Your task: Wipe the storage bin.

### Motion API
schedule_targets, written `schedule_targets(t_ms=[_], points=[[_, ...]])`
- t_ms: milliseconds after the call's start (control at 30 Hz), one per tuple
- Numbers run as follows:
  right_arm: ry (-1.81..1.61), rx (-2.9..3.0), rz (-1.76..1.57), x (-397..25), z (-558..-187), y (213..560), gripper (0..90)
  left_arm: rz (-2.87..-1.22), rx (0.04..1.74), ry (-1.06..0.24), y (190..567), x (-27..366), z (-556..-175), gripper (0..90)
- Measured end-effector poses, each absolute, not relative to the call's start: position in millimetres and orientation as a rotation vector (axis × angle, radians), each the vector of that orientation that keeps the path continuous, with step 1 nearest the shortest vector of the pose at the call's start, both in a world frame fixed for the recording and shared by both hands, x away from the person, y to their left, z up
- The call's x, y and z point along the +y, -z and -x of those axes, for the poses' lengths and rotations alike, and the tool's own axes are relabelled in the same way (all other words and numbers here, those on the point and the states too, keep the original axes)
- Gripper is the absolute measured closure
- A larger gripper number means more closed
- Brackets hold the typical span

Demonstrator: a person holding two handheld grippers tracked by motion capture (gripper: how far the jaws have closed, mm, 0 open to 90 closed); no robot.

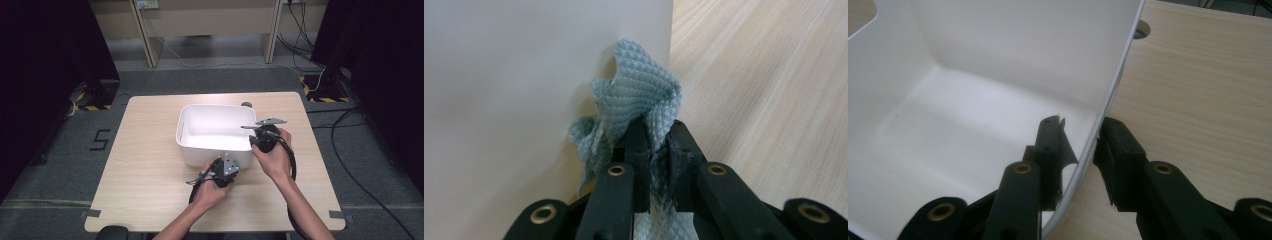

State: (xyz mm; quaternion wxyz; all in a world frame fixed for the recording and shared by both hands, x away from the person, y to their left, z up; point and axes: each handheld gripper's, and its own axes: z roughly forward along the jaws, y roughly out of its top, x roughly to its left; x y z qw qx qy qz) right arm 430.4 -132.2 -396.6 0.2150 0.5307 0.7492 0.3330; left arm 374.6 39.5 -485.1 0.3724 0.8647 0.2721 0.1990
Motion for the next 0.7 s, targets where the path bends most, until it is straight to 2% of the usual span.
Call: schedule_targets(t_ms=[700], points=[[-0.924,2.072,-1.476,-132,-431,397,71.9,-2.124,0.662,-0.540,448,39,-368,82.0]])
